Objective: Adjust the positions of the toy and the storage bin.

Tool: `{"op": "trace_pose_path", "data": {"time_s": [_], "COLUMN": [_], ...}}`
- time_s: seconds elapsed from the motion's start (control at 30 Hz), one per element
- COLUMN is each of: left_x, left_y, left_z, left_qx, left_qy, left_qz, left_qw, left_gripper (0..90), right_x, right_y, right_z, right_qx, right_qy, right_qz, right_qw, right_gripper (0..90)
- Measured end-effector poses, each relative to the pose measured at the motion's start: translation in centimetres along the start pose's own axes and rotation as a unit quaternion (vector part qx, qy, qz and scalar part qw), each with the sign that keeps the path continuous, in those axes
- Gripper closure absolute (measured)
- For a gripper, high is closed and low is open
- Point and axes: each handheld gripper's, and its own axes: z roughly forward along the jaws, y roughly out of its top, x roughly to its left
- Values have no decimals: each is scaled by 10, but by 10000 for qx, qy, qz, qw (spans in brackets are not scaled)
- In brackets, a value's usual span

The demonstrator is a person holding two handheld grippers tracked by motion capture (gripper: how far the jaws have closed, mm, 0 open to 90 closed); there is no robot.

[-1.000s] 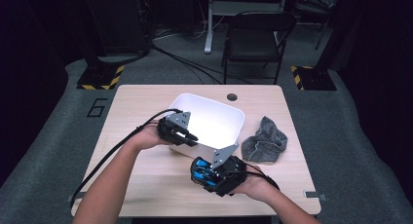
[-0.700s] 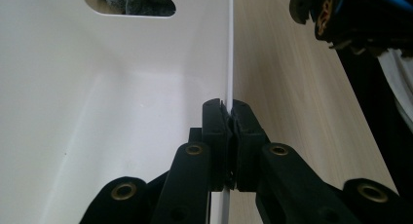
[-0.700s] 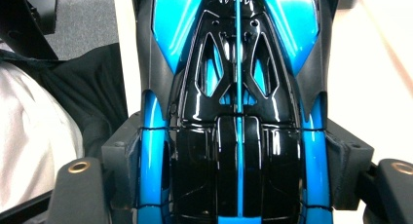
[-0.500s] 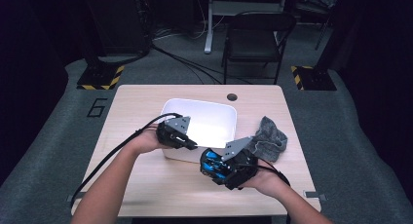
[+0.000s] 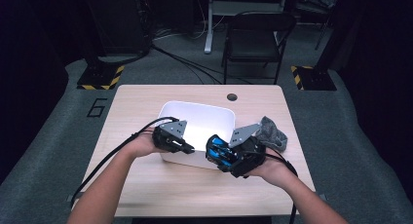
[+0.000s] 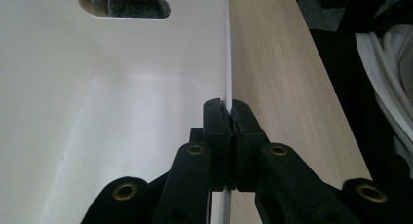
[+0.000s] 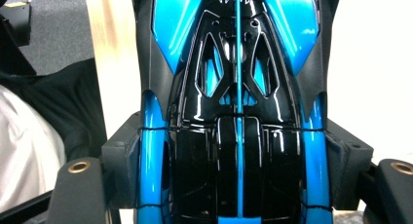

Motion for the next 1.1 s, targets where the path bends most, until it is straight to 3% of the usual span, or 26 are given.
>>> {"op": "trace_pose_path", "data": {"time_s": [0.47,0.8,1.1], "left_x": [-16,-33,-44], "left_y": [4,10,15], "left_z": [4,8,14], "left_qx": [-27,-43,-117], "left_qy": [-112,-295,-412], "left_qz": [179,433,631], "left_qw": [9998,9986,9971], "left_gripper": [867,867,866], "right_x": [-21,-31,-31], "right_y": [24,32,43], "right_z": [-5,7,18], "right_qx": [-25,28,64], "right_qy": [-246,-319,-315], "right_qz": [-3,47,45], "right_qw": [9997,9995,9995], "right_gripper": [261,261,262]}}
